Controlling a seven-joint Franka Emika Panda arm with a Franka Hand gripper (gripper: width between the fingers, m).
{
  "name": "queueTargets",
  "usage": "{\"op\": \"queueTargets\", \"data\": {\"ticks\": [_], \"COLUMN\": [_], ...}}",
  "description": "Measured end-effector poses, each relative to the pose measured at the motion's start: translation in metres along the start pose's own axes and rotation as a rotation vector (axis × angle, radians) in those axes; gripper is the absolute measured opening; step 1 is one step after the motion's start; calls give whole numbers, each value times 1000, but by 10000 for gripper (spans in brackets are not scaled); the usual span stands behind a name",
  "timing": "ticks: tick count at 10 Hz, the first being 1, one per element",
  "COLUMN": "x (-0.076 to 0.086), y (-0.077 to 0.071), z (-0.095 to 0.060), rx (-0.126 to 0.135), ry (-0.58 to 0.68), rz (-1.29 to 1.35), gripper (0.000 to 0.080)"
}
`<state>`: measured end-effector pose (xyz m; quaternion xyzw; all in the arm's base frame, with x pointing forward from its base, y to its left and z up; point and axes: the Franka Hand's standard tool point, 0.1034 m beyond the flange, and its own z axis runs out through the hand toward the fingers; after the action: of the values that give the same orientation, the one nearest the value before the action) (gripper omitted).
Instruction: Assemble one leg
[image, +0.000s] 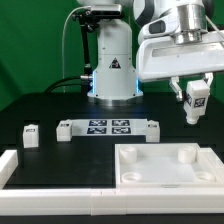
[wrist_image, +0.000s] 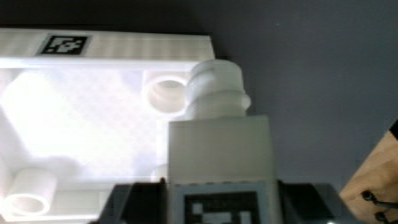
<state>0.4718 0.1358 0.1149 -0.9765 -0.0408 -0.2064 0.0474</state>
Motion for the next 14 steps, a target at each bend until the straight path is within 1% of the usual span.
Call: {"op": "queueTargets", "data": {"ticks": [2, 3, 4, 5, 6, 8, 9, 10, 11, 12, 13, 14], "x": [1, 15, 35, 49, 59, 73, 74, 73, 75, 75, 61, 66], "y": [3, 11, 21, 26, 29, 33, 32, 32, 32, 33, 36, 38], "z": [1, 6, 11, 16, 22, 29, 30, 31, 30, 29, 40, 41], "rx": [-4, -15, -26, -32, -35, -39, -37, -37, -37, -36, -40, -45], "ry": [-2, -6, 8, 21, 30, 46, 83, 83, 102, 203, 160, 158], "rz": [-15, -80, -99, -105, -107, -107, -98, -101, -103, -109, -112, -133], "gripper": [290, 290, 290, 290, 290, 290, 290, 290, 290, 290, 290, 290]}}
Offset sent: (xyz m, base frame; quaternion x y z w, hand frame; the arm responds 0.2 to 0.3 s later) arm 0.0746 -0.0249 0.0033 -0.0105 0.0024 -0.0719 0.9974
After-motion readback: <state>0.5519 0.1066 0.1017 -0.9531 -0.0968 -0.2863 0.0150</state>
